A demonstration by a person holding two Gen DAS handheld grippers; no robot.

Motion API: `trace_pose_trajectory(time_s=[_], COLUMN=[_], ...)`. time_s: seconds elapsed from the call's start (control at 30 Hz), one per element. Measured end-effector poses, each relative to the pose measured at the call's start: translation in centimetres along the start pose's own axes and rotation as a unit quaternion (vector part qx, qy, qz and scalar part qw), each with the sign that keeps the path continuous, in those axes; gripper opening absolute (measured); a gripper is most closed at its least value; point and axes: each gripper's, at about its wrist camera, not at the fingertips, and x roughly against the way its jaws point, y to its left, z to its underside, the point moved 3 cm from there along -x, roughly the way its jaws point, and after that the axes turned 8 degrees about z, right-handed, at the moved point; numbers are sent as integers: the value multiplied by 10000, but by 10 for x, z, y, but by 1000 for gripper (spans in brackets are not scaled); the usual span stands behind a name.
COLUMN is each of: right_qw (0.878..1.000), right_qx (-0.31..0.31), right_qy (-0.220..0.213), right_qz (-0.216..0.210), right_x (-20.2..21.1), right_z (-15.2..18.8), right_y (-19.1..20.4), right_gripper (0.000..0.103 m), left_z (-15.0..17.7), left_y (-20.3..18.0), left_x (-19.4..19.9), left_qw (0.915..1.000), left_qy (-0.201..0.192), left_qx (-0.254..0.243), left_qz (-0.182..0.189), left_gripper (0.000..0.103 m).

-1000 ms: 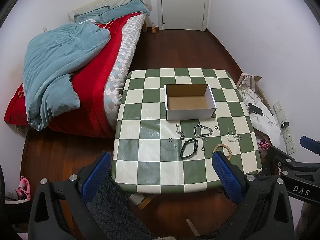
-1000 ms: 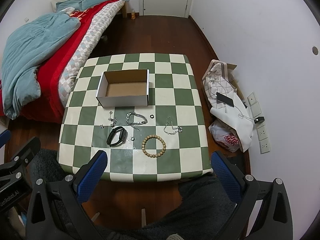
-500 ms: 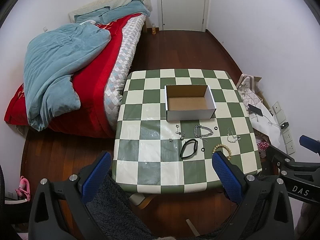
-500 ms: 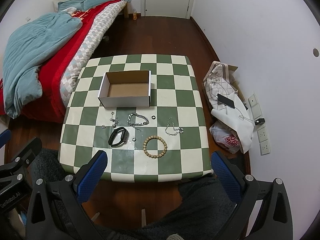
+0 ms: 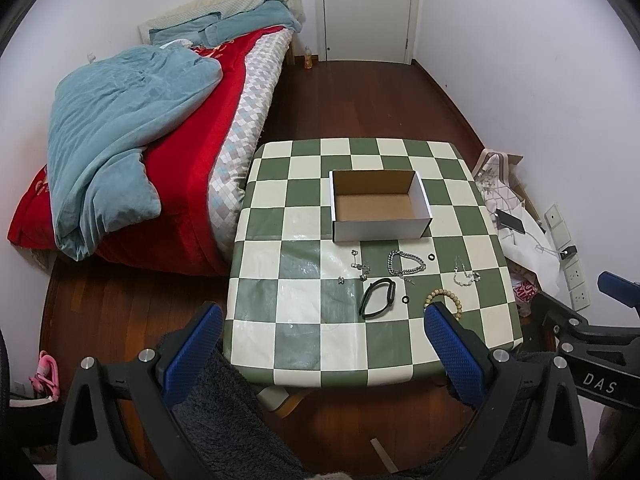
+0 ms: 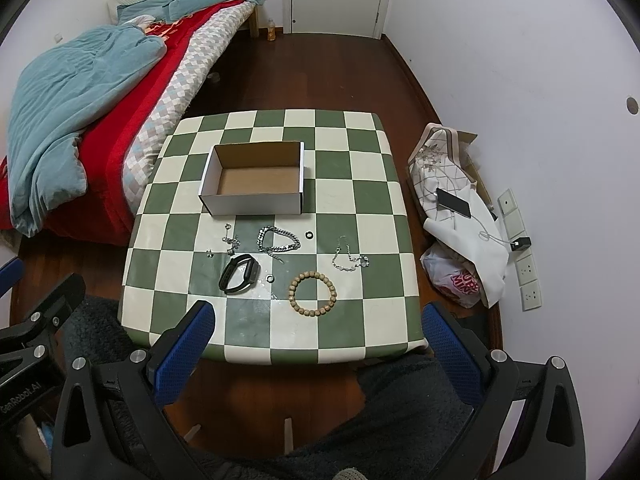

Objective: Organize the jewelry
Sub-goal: 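Grasp the black watch band with the left tool while the right tool grasps the wooden bead bracelet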

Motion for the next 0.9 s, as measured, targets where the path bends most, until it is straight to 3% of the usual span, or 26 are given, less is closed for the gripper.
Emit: trace_pose_trajectory(time_s=[0.17, 0.4, 0.6, 0.7, 0.9], right_qw=[9995, 9934, 9851, 9809, 9743], right_qx=[-258, -1061, -1280, -1261, -1264], right_qy=[-200, 437, 1145, 1480, 1857], right_qz=[-31, -58, 85, 45, 159], right_x=[-14, -105, -205, -246, -297], right_z=[-2, 5, 25, 40, 63], right_y=[-9, -46, -51, -43, -26], right_gripper=[103, 101, 77, 68, 67], left_z=[-3, -5, -10, -5, 16], left_y=[3, 9, 8, 7, 1], left_x=[-24, -94, -156, -187, -246], left_qw=[9996, 9948, 9902, 9890, 9855], left_qy=[-57, 6, 66, 320, 1119], left_qx=[-61, -519, -795, -866, -938], left_qz=[-257, -875, -1143, -1156, -862], left_gripper=[103, 103, 103, 103, 103])
